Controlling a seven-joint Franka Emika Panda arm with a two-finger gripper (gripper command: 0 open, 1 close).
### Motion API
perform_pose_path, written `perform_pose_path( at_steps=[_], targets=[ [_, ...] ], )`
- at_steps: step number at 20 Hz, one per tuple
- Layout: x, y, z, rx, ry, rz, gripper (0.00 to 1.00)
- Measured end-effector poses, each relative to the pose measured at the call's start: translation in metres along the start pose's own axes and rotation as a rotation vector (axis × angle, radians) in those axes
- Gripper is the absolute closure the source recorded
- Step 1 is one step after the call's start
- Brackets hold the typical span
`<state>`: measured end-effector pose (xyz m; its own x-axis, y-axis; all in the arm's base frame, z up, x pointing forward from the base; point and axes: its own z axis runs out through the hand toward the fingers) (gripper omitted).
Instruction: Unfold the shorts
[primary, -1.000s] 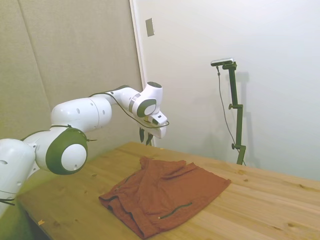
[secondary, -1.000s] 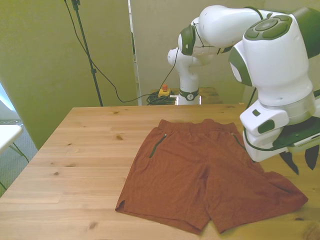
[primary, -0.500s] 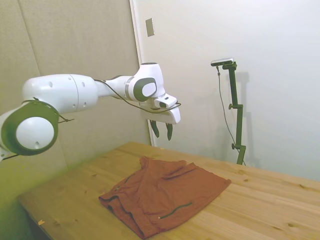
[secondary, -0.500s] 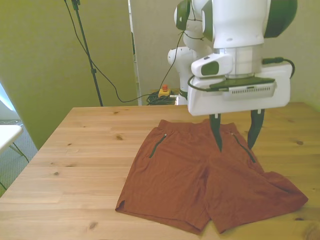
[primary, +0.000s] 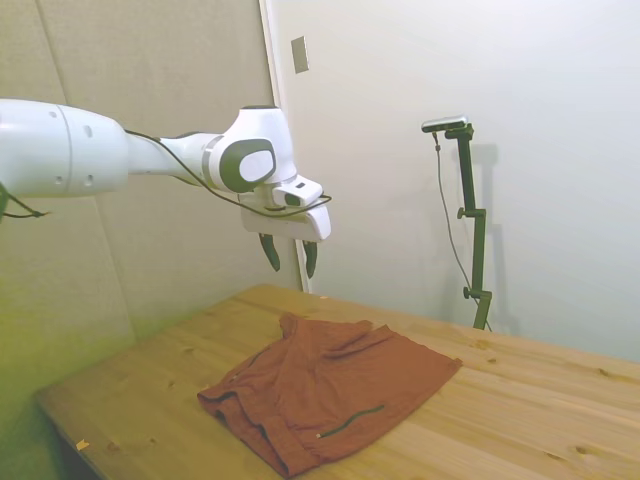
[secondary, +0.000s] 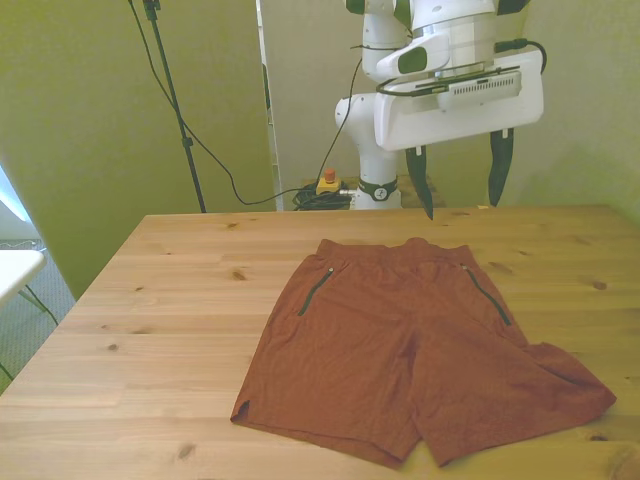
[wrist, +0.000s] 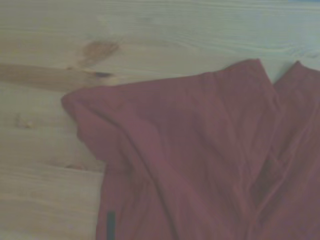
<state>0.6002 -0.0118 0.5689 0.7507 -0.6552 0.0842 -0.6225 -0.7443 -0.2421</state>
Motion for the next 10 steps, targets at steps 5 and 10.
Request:
perform_pose_path(
  at_steps=[5, 10],
  targets=[
    [-0.052, 0.045, -0.01, -0.002, -0.021, 0.009, 0.0],
    [-0.113, 0.108, 0.006, -0.049, -0.082, 0.033, 0.0]
  ],
)
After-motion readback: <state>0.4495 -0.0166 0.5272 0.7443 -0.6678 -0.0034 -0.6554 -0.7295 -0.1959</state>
